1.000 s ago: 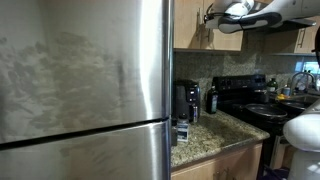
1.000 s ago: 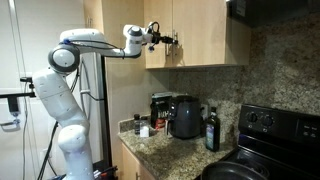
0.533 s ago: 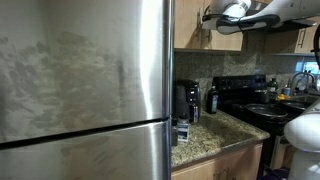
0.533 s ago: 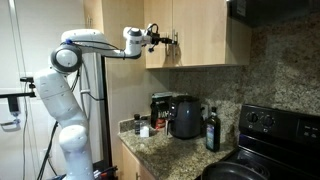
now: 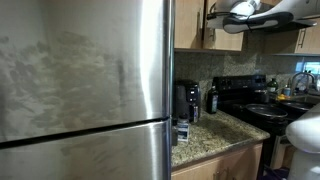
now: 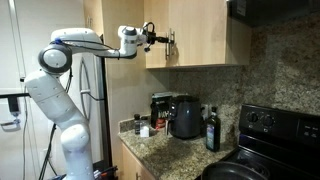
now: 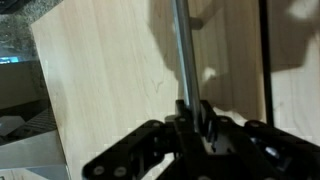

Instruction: Close the open door of the upper cabinet then open the door again

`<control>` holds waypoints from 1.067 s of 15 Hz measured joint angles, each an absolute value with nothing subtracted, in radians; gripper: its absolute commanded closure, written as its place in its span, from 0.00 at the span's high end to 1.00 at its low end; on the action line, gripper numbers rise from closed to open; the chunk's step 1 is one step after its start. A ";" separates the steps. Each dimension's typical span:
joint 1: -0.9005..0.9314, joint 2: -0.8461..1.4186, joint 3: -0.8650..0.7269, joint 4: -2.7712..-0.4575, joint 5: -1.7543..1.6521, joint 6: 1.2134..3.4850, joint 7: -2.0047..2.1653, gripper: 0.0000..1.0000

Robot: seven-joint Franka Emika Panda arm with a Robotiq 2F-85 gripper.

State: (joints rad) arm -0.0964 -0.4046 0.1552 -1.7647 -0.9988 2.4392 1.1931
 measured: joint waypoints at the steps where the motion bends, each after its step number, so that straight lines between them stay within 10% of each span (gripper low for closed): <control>1: -0.093 -0.429 0.150 -1.787 -0.994 2.439 1.192 0.04; 5: -0.088 -0.542 0.127 -1.883 -0.952 2.440 1.182 0.04; 6: -0.088 -0.574 0.122 -1.910 -0.945 2.440 1.179 0.17; 16: -0.091 -0.691 0.102 -2.005 -0.938 2.442 1.140 0.04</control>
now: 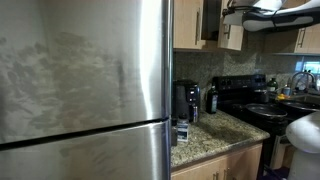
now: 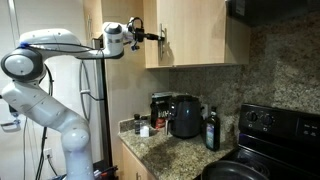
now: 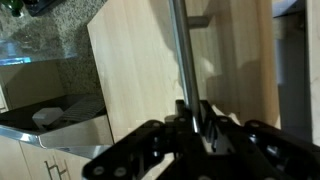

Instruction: Close the open door of the upper cabinet then open the door again

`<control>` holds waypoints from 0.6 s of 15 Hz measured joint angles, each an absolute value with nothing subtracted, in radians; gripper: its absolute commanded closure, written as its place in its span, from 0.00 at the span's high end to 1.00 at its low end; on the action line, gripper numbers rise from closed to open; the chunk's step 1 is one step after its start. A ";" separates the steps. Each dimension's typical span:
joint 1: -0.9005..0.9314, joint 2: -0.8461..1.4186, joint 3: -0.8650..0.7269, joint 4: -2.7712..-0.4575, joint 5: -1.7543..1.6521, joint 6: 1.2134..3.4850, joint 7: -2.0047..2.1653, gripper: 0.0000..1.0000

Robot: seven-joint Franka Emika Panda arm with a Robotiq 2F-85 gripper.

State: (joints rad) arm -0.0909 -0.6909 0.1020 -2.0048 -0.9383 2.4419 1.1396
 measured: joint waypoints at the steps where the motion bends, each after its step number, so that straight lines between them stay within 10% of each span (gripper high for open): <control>1: -0.093 -0.693 0.101 -2.005 -0.936 2.438 1.139 0.04; 9: -0.122 -0.923 0.032 -2.167 -0.859 2.450 1.030 0.04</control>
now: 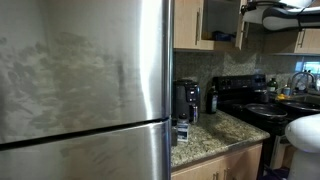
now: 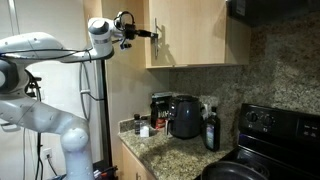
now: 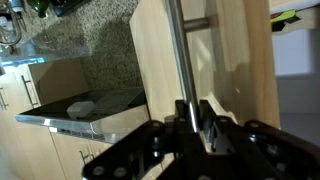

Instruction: Close the open door of the upper cabinet then open the door again

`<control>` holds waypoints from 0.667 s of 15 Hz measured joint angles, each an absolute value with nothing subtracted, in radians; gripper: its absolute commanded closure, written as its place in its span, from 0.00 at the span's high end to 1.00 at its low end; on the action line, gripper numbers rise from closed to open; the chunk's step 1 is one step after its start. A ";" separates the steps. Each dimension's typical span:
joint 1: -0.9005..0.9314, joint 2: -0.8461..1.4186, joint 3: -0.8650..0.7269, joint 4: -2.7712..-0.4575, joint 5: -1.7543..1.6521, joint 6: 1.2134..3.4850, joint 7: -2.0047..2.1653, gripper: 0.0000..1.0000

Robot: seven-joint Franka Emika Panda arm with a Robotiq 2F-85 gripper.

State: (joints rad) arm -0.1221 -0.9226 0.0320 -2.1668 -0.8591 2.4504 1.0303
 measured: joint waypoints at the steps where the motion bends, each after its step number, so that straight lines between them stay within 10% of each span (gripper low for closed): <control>1: -0.127 -0.954 0.016 -2.189 -0.844 2.463 1.009 0.04; 2: -0.135 -0.985 -0.001 -2.213 -0.831 2.482 0.989 0.17; 9: -0.157 -0.987 0.008 -2.219 -0.811 2.501 0.944 0.17; 10: -0.157 -0.988 0.009 -2.219 -0.810 2.501 0.944 0.04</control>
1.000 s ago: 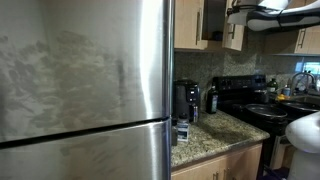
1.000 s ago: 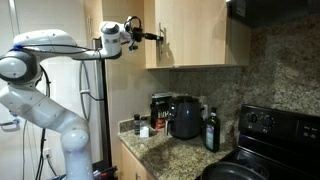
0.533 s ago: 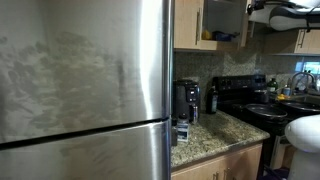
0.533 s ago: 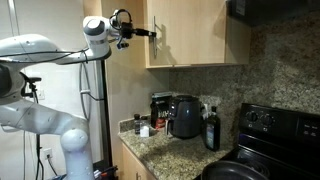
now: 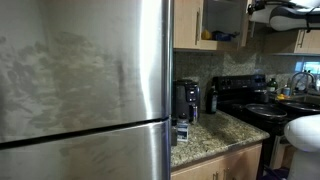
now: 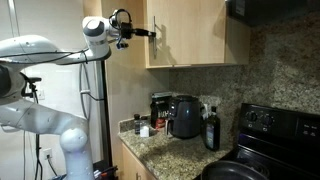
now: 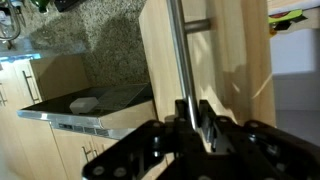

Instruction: Close the open door of the upper cabinet then open the door again

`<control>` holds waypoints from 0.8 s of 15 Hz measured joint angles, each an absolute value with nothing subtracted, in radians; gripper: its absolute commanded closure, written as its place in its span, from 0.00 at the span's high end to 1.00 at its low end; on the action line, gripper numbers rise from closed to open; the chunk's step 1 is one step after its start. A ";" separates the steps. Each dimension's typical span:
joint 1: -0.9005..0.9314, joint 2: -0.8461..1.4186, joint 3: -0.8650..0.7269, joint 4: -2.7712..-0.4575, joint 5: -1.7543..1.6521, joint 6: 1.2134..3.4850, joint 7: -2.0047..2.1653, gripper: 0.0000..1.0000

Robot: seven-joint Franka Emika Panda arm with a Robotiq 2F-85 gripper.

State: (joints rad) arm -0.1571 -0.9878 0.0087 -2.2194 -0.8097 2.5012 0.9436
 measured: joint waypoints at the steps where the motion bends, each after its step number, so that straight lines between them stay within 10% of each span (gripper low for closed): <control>1: -0.157 -0.987 0.009 -2.219 -0.810 2.501 0.944 0.04; 12: -0.253 -1.107 -0.089 -2.316 -0.671 2.603 0.739 0.04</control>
State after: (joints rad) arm -0.2533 -1.1071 -0.0886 -2.3162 -0.6710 2.6033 0.7388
